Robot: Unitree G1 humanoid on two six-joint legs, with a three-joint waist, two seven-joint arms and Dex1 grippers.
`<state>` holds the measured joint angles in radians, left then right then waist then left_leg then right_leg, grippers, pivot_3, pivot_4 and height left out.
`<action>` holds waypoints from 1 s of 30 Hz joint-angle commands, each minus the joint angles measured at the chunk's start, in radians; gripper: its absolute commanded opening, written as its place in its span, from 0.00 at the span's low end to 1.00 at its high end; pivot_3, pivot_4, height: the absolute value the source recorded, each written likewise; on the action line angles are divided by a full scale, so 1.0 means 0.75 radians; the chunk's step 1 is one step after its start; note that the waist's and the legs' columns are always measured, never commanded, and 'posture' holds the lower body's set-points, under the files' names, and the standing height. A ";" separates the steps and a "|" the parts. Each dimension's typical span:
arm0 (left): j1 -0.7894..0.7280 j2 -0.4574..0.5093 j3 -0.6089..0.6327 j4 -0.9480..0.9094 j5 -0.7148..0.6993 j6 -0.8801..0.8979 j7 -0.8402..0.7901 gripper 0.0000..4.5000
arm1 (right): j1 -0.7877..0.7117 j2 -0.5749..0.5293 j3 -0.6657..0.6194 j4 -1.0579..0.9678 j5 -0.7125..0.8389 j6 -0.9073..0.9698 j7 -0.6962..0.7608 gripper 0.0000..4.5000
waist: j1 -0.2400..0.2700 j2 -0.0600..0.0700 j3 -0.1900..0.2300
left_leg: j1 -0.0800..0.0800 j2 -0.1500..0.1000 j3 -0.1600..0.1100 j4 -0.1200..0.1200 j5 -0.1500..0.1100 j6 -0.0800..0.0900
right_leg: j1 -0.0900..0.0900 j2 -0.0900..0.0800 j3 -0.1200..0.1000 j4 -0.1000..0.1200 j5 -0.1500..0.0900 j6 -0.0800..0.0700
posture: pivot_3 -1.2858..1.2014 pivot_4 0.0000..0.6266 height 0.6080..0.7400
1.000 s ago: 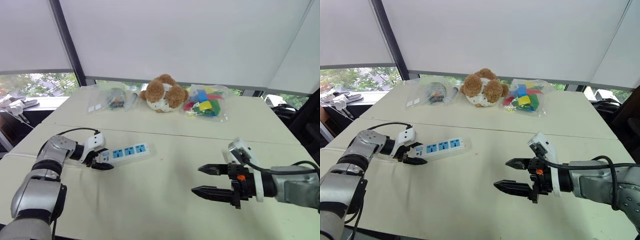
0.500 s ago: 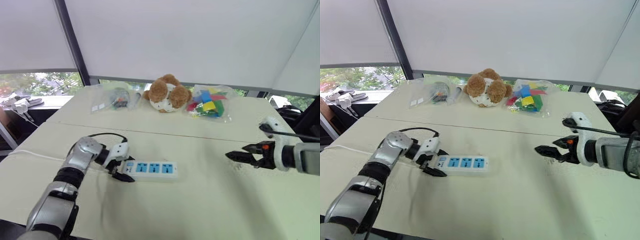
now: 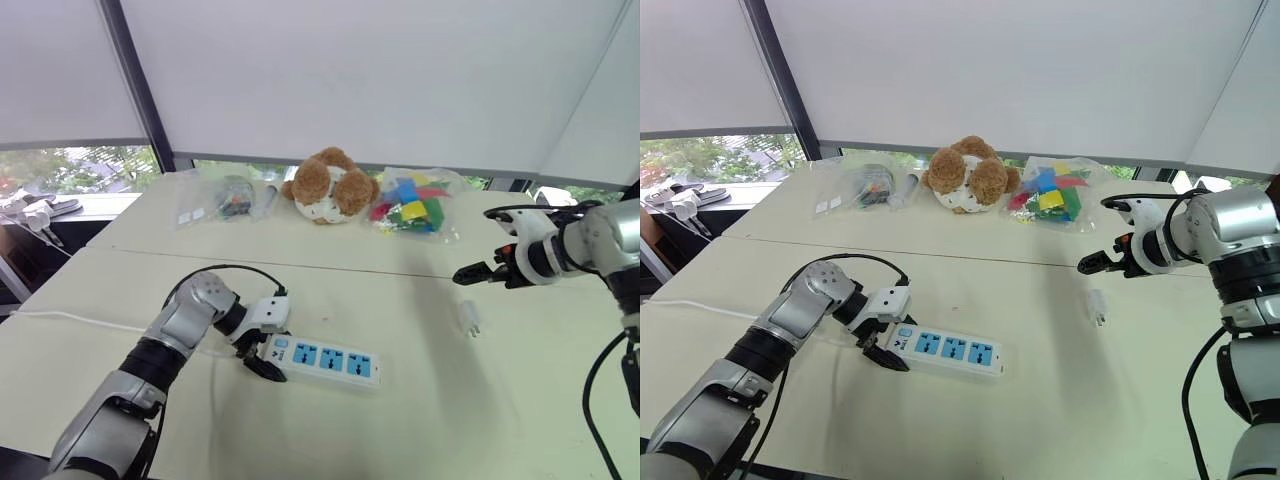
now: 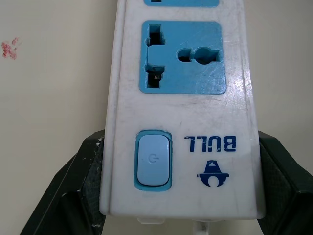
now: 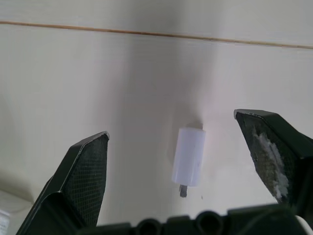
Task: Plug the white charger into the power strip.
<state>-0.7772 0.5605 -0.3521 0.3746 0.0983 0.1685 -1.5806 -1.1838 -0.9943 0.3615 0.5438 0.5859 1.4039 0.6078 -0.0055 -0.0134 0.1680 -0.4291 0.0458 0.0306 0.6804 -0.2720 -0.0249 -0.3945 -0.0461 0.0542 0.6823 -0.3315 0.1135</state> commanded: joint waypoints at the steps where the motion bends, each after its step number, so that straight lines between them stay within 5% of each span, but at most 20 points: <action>1: 0.038 -0.021 -0.040 -0.003 -0.004 -0.001 0.036 0.68 | -0.080 0.035 0.089 0.155 -0.146 -0.050 0.145 1.00 | 0.001 0.001 0.000 | 0.000 0.000 0.000 0.000 0.000 0.000 | 0.000 0.000 0.000 0.000 0.000 0.000 | 0.52 0.24 0.99; 17: 0.225 -0.015 -0.037 -0.236 -0.059 0.110 0.156 0.68 | -0.296 0.314 0.378 0.785 -0.710 -0.365 0.727 1.00 | 0.014 0.012 -0.004 | 0.001 -0.002 0.001 0.001 0.000 0.000 | 0.001 -0.001 0.000 0.001 0.000 0.000 | 0.52 0.24 0.99; 29: 0.348 0.017 -0.036 -0.401 -0.090 0.194 0.240 0.68 | -0.319 0.406 0.253 1.011 -0.929 -0.497 0.750 1.00 | -0.006 0.017 -0.006 | 0.003 -0.002 0.001 0.000 0.000 0.001 | 0.002 -0.001 0.000 0.001 0.000 0.000 | 0.52 0.24 0.99; 30: 0.352 0.018 -0.035 -0.404 -0.090 0.196 0.249 0.68 | -0.319 0.415 0.242 1.017 -0.938 -0.506 0.749 0.87 | -0.007 0.017 -0.006 | 0.004 -0.002 0.000 0.000 0.000 0.001 | 0.003 -0.001 0.000 0.001 0.000 0.000 | 0.52 0.24 0.99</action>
<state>-0.5585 0.5887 -0.3227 0.0703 0.0517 0.2971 -1.3844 -1.3899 -0.6856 0.5670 1.3035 -0.0953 1.0382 1.1680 -0.0109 -0.0004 0.1635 -0.4264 0.0443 0.0310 0.6801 -0.2723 -0.0245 -0.3925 -0.0465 0.0541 0.6831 -0.3314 0.1136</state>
